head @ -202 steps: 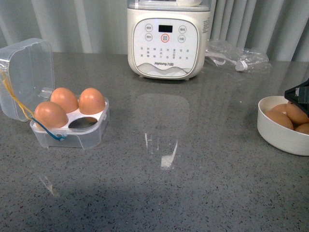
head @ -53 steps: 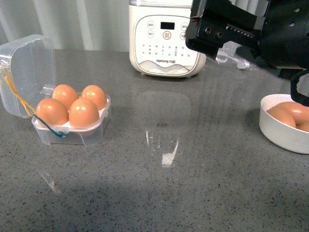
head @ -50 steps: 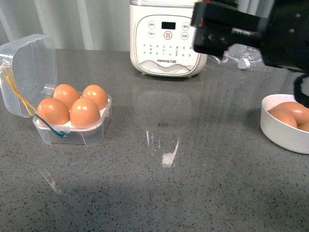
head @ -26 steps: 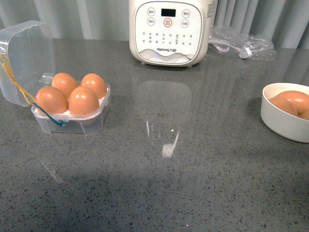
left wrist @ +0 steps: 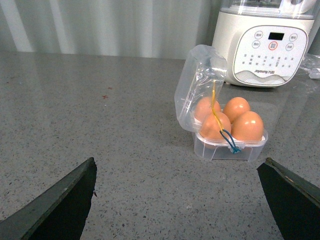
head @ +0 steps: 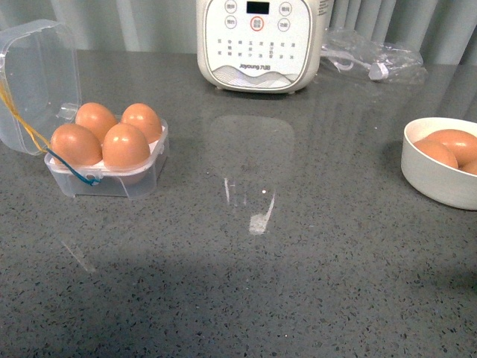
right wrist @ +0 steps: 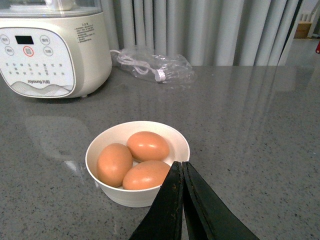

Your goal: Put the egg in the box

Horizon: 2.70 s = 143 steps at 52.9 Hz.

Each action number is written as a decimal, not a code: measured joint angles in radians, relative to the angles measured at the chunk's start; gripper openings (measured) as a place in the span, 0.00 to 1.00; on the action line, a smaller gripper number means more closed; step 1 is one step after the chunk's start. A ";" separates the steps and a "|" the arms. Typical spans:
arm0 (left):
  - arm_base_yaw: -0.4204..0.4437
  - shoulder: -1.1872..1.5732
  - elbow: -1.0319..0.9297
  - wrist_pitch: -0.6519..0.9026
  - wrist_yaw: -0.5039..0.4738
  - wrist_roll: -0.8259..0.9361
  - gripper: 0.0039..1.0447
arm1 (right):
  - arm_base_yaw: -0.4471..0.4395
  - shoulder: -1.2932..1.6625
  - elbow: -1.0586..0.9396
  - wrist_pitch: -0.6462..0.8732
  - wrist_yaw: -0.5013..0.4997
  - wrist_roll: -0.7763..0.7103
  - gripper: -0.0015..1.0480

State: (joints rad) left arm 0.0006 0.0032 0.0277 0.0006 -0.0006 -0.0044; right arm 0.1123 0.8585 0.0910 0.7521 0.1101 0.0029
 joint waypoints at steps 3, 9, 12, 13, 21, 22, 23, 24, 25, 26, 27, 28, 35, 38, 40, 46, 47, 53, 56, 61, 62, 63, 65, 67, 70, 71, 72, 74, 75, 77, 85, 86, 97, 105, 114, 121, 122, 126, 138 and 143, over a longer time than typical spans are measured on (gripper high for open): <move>0.000 0.000 0.000 0.000 0.000 0.000 0.94 | -0.011 -0.033 -0.011 -0.022 -0.008 0.000 0.03; 0.000 0.000 0.000 0.000 0.000 0.000 0.94 | -0.040 -0.083 -0.029 -0.051 -0.051 0.000 0.03; 0.000 0.000 0.000 0.000 0.000 0.000 0.94 | -0.078 -0.090 -0.053 -0.017 -0.103 0.000 0.03; 0.000 0.000 0.000 0.000 0.000 0.000 0.94 | -0.088 -0.097 -0.061 -0.018 -0.105 0.000 0.03; 0.000 0.000 0.000 0.000 0.000 0.000 0.94 | -0.110 -0.170 -0.084 -0.092 -0.106 0.000 0.03; 0.000 0.000 0.000 0.000 0.001 0.000 0.94 | -0.110 -0.185 -0.084 -0.103 -0.106 0.000 0.03; 0.000 0.000 0.000 0.000 0.000 0.000 0.94 | -0.110 -0.193 -0.084 -0.109 -0.106 0.000 0.03; 0.000 0.000 0.000 0.000 0.000 0.000 0.94 | -0.110 -0.208 -0.084 -0.121 -0.108 0.000 0.03; 0.000 0.000 0.000 0.000 0.000 0.000 0.94 | -0.110 -0.216 -0.084 -0.128 -0.108 0.000 0.03; 0.000 0.000 0.000 0.000 0.000 0.000 0.94 | -0.110 -0.238 -0.084 -0.146 -0.108 0.000 0.03; 0.000 0.000 0.000 0.000 0.000 0.000 0.94 | -0.110 -0.252 -0.084 -0.158 -0.108 0.000 0.03; 0.000 0.000 0.000 0.000 0.000 0.000 0.94 | -0.110 -0.265 -0.084 -0.171 -0.108 0.000 0.03; 0.000 0.000 0.000 0.000 0.000 0.000 0.94 | -0.110 -0.370 -0.085 -0.269 -0.108 0.000 0.03; 0.000 0.000 0.000 0.000 0.000 0.000 0.94 | -0.110 -0.409 -0.085 -0.306 -0.108 0.000 0.03; 0.000 0.000 0.000 0.000 0.000 0.000 0.94 | -0.110 -0.425 -0.085 -0.320 -0.108 0.000 0.03; 0.000 0.000 0.000 0.000 0.000 0.000 0.94 | -0.110 -0.478 -0.085 -0.372 -0.108 0.000 0.03; 0.000 0.000 0.000 0.000 0.000 0.000 0.94 | -0.110 -0.487 -0.085 -0.378 -0.108 0.000 0.03; 0.000 0.000 0.000 0.000 0.000 0.000 0.94 | -0.110 -0.543 -0.085 -0.434 -0.108 0.000 0.03; 0.000 0.000 0.000 0.000 0.000 0.000 0.94 | -0.110 -0.568 -0.085 -0.460 -0.109 0.000 0.03; 0.000 0.000 0.000 0.000 0.000 0.000 0.94 | -0.110 -0.608 -0.085 -0.499 -0.108 0.000 0.03; 0.000 0.000 0.000 0.000 0.000 0.000 0.94 | -0.110 -0.617 -0.085 -0.507 -0.108 0.000 0.03; 0.000 0.000 0.000 0.000 0.000 0.000 0.94 | -0.110 -0.623 -0.085 -0.514 -0.108 0.000 0.03; 0.000 0.000 0.000 0.000 0.000 0.000 0.94 | -0.110 -0.636 -0.085 -0.527 -0.108 0.000 0.03; 0.000 0.000 0.000 0.000 0.000 0.000 0.94 | -0.110 -0.646 -0.085 -0.536 -0.108 0.000 0.03; 0.000 0.000 0.000 0.000 0.000 0.000 0.94 | -0.110 -0.662 -0.085 -0.553 -0.108 0.000 0.03; 0.000 0.000 0.000 0.000 0.000 0.000 0.94 | -0.110 -0.668 -0.085 -0.558 -0.108 0.000 0.03; 0.000 0.000 0.000 0.000 0.000 0.000 0.94 | -0.110 -0.672 -0.085 -0.563 -0.108 0.000 0.03; 0.000 0.000 0.000 0.000 0.000 0.000 0.94 | -0.110 -0.684 -0.085 -0.574 -0.108 0.000 0.03; 0.000 0.000 0.000 0.000 0.000 0.000 0.94 | -0.110 -0.701 -0.085 -0.592 -0.108 0.000 0.03; 0.000 0.000 0.000 0.000 0.000 0.000 0.94 | -0.110 -0.769 -0.084 -0.688 -0.109 0.000 0.03; 0.000 0.000 0.000 0.000 0.000 0.000 0.94 | -0.110 -0.854 -0.084 -0.751 -0.109 0.000 0.03; 0.000 0.000 0.000 0.000 0.000 0.000 0.94 | -0.110 -0.854 -0.084 -0.751 -0.109 0.000 0.03; 0.000 0.000 0.000 0.000 0.000 0.000 0.94 | -0.110 -0.855 -0.084 -0.752 -0.109 -0.001 0.21; 0.000 0.000 0.000 0.000 0.000 0.000 0.94 | -0.110 -0.855 -0.084 -0.752 -0.109 -0.001 0.53; 0.000 0.000 0.000 0.000 0.000 0.000 0.94 | -0.110 -0.855 -0.084 -0.752 -0.109 -0.001 0.78; 0.000 0.000 0.000 0.000 0.000 0.000 0.94 | -0.110 -0.855 -0.084 -0.752 -0.109 -0.001 0.93; 0.000 0.000 0.000 0.000 0.000 0.000 0.94 | -0.110 -0.855 -0.084 -0.752 -0.109 -0.001 0.93; 0.000 0.000 0.000 0.000 0.000 0.000 0.94 | -0.110 -0.855 -0.084 -0.752 -0.109 -0.001 0.93; 0.000 0.000 0.000 0.000 0.000 0.000 0.94 | -0.110 -0.855 -0.084 -0.752 -0.109 -0.001 0.93; 0.000 0.000 0.000 0.000 0.000 0.000 0.94 | -0.110 -0.855 -0.084 -0.752 -0.109 -0.001 0.93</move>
State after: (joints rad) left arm 0.0006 0.0032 0.0277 0.0006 -0.0010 -0.0044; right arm 0.0021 0.0040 0.0067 0.0006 0.0013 0.0021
